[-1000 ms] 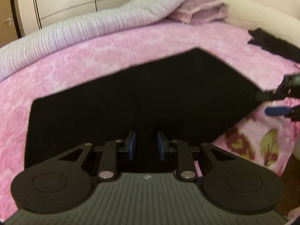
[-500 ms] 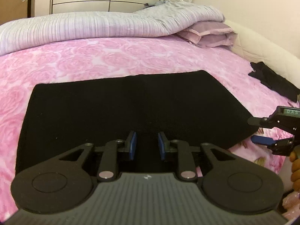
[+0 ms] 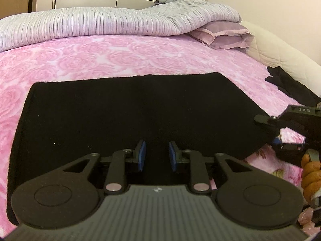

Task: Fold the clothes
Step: 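Grasp the folded skirt edge with the left gripper while the right gripper grasps its corner, then lift the grasped skirt edge and fold it over the skirt with both grippers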

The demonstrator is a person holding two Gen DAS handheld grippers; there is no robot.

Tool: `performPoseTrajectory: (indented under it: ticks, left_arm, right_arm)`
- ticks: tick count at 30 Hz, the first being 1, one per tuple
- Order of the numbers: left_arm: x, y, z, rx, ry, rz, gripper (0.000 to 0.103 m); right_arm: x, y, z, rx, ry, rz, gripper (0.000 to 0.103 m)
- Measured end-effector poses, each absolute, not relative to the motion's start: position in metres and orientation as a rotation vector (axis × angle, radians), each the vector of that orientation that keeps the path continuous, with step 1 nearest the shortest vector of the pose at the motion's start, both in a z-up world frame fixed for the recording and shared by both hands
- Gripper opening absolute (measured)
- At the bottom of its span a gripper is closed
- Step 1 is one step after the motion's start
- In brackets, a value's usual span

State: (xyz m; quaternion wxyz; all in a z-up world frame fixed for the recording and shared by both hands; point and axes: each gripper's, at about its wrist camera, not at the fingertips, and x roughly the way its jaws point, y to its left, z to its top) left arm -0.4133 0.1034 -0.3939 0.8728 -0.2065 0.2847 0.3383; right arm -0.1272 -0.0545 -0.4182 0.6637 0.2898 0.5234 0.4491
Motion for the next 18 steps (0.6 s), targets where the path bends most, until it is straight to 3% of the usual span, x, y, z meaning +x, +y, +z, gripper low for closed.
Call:
performPoseTrajectory:
  ticks: [3, 7, 11, 12, 16, 18]
  left_arm:
    - [-0.413, 0.104, -0.394, -0.432, 0.597, 0.702, 0.021]
    - [-0.415, 0.107, -0.394, -0.452, 0.591, 0.699, 0.021]
    - [-0.429, 0.113, -0.392, -0.504, 0.553, 0.714, 0.021]
    - [-0.432, 0.115, -0.391, -0.517, 0.543, 0.718, 0.015]
    - [-0.474, 0.122, -0.383, -0.583, 0.485, 0.799, 0.012]
    - [-0.505, 0.129, -0.379, -0.631, 0.469, 0.854, 0.01]
  right_arm:
    - [-0.128, -0.051, -0.42, 0.617, 1.18, 1.011, 0.037]
    - [-0.129, -0.039, -0.414, 0.479, 1.157, 1.007, 0.024]
    - [-0.187, -0.002, -0.374, -0.147, 0.786, 1.054, 0.022]
    - [-0.2, 0.005, -0.371, -0.228, 0.728, 1.042, 0.021]
    - [-0.212, 0.01, -0.367, -0.296, 0.665, 1.016, 0.021]
    - [-0.24, 0.014, -0.356, -0.4, 0.491, 1.021, 0.02]
